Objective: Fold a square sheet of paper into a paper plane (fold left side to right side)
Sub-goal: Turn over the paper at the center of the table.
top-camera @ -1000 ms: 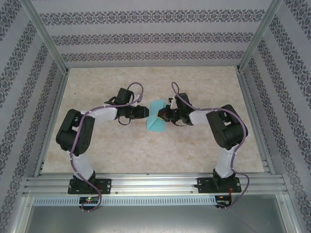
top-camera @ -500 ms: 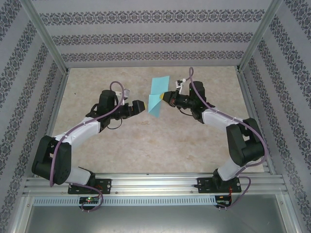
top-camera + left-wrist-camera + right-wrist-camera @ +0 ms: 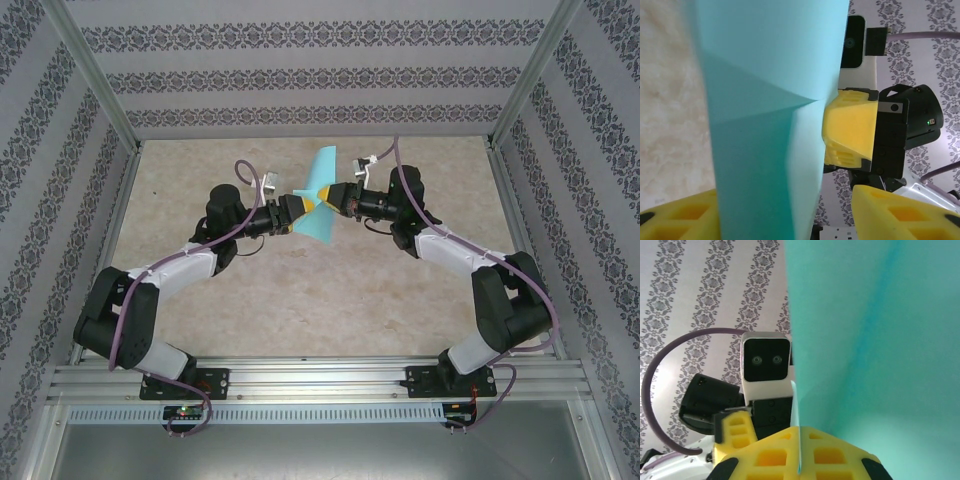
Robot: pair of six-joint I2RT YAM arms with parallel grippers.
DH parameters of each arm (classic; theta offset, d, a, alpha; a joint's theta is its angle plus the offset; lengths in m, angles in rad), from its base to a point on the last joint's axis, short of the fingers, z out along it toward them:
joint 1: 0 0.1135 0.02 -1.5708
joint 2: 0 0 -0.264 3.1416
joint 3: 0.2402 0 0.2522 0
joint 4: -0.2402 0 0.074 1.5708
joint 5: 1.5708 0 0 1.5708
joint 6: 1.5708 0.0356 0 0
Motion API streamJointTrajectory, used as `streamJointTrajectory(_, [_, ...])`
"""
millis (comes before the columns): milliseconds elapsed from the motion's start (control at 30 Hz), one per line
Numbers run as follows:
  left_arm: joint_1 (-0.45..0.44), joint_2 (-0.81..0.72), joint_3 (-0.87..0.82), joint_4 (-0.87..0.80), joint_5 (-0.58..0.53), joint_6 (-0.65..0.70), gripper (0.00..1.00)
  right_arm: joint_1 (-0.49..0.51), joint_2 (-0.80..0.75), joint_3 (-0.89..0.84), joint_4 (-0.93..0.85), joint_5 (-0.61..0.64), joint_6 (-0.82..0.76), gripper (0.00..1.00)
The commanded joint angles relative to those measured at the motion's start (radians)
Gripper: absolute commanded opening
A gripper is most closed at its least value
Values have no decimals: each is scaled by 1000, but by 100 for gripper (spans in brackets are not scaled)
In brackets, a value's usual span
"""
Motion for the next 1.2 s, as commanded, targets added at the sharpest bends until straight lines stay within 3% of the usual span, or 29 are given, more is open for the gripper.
streamJointTrajectory(0, [-10, 0, 30, 98, 15, -46, 46, 2, -23, 13, 95, -19, 49, 0])
streamJointTrajectory(433, [-10, -24, 28, 14, -2, 7, 24, -28, -56, -11, -2, -19, -16, 2])
streamJointTrajectory(700, [-10, -23, 34, -40, -14, 45, 7, -42, -89, -14, -122, -15, -97, 15])
streamJointTrajectory(833, [-10, -45, 58, -192, -40, 142, 3, -75, -134, -20, -260, 18, -179, 26])
streamJointTrajectory(933, [-36, -89, 157, -610, -177, 404, 1, -118, -198, 5, -537, 115, -333, 34])
streamJointTrajectory(1033, [-122, -75, 332, -1071, -478, 681, 0, -157, -254, 57, -883, 327, -513, 40])
streamJointTrajectory(1100, [-180, -31, 431, -1272, -661, 769, 0, -183, -281, 72, -1026, 456, -585, 44])
streamJointTrajectory(1167, [-231, 29, 512, -1415, -820, 806, 0, -235, -312, 49, -1082, 501, -605, 48])
